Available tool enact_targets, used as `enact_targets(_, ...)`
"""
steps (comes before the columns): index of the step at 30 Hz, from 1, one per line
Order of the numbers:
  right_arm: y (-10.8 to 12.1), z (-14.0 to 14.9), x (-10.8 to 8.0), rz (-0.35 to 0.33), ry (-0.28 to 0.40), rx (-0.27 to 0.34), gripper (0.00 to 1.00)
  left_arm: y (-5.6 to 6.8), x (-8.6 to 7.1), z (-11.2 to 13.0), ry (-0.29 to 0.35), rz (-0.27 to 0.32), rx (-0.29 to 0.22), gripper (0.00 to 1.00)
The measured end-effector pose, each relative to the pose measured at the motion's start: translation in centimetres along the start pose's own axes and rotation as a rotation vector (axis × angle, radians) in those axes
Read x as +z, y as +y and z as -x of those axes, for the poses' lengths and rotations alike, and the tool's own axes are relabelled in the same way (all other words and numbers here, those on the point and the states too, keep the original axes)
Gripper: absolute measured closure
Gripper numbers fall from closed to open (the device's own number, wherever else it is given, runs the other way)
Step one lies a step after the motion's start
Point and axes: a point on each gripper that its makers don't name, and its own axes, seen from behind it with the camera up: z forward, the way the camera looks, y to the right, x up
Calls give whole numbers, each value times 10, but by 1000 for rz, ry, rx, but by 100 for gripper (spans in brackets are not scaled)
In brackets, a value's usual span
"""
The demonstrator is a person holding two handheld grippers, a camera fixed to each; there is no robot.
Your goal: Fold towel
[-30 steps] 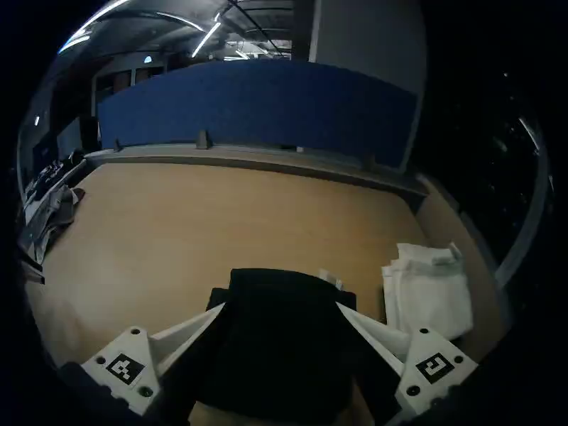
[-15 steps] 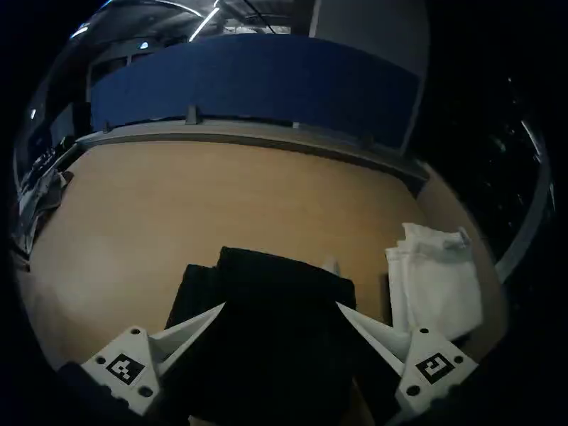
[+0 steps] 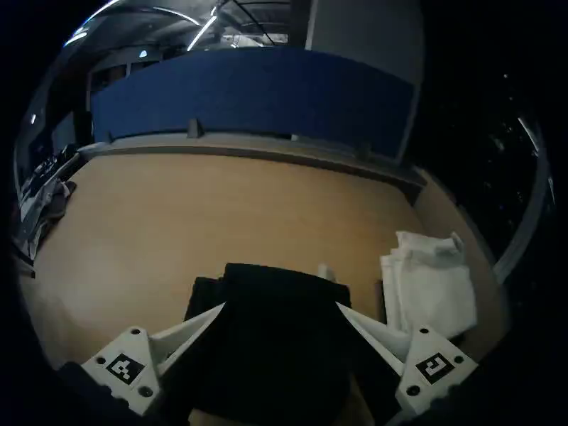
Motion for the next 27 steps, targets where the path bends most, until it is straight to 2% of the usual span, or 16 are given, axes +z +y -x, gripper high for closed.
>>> enact_targets(5,-4,-5,-31,15,55,13,0,3,-2,-3,9,6,-5,9)
enact_targets(9,-9,9,-47,21,48,14,0,4,-2,-4,12,8,-4,9)
enact_targets(20,-11,44,-58,29,14,40,0,7,-5,-1,15,7,4,9)
enact_targets(27,-14,69,-50,28,-30,24,0,8,-8,0,18,4,4,9)
